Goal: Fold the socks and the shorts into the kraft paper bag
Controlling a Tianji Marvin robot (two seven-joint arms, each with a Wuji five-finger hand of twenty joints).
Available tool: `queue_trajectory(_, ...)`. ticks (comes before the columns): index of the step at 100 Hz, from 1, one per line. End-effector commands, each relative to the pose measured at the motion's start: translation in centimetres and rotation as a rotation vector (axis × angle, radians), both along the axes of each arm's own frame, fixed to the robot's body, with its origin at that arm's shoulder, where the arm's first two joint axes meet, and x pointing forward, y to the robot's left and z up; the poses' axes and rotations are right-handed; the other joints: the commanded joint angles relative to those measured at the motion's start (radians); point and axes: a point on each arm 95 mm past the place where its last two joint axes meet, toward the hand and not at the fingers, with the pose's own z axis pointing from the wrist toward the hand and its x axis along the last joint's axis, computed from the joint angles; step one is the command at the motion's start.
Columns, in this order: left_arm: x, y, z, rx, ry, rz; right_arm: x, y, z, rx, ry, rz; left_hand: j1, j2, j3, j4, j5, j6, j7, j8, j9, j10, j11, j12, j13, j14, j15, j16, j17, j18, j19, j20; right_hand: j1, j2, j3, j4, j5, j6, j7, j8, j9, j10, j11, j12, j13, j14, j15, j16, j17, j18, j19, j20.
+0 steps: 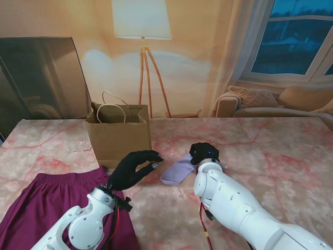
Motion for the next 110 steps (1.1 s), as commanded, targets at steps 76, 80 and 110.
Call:
queue_trajectory(76, -0.6, 0.1, -0.3, -0.007, -0.014, -0.008, -3.0, -5.1, 4.5, 0.045, -0.088, -0.036, -0.010, 0.008, 0.003, 0.041, 0.011, -0.023, 0.015, 0.015, 0.003, -0.005, 0.007, -0.013, 0.004, -0.034, 0.004, -0.015, -0.010, -0.007, -0.010, -0.006, -0.006, 0.184, 0.019, 0.030, 0.127, -0.005, 0.020, -0.390, 0.055, 0.025, -0.073, 0.111, -0.030, 0.034, 0.023, 0.089, -0.072, -0.017, -0.041, 0.060)
queue_trajectory(80, -0.6, 0.0, -0.4, -0.007, -0.014, -0.008, -3.1, -5.4, 4.8, 0.039, -0.095, -0.039, -0.010, 0.008, 0.003, 0.041, 0.011, -0.024, 0.015, 0.015, 0.004, -0.007, 0.007, -0.013, 0.004, -0.035, 0.004, -0.015, -0.009, -0.007, -0.010, -0.006, -0.005, 0.179, 0.016, 0.029, 0.133, 0.002, 0.022, -0.404, 0.063, 0.028, -0.076, 0.106, -0.027, 0.035, 0.024, 0.088, -0.070, -0.014, -0.039, 0.065)
queue_trajectory(110, -0.1, 0.0, -0.7, -0.016, -0.006, -0.011, -3.9, -6.1, 6.2, -0.070, -0.149, 0.015, -0.008, 0.008, 0.000, 0.041, 0.012, -0.022, 0.014, 0.016, 0.002, -0.006, 0.006, -0.013, 0.003, -0.033, 0.002, -0.015, -0.009, -0.005, -0.012, -0.007, -0.030, 0.149, -0.016, 0.013, 0.149, 0.010, 0.030, -0.434, 0.087, 0.022, -0.058, 0.108, -0.004, 0.034, 0.049, 0.096, -0.052, -0.019, -0.019, 0.083)
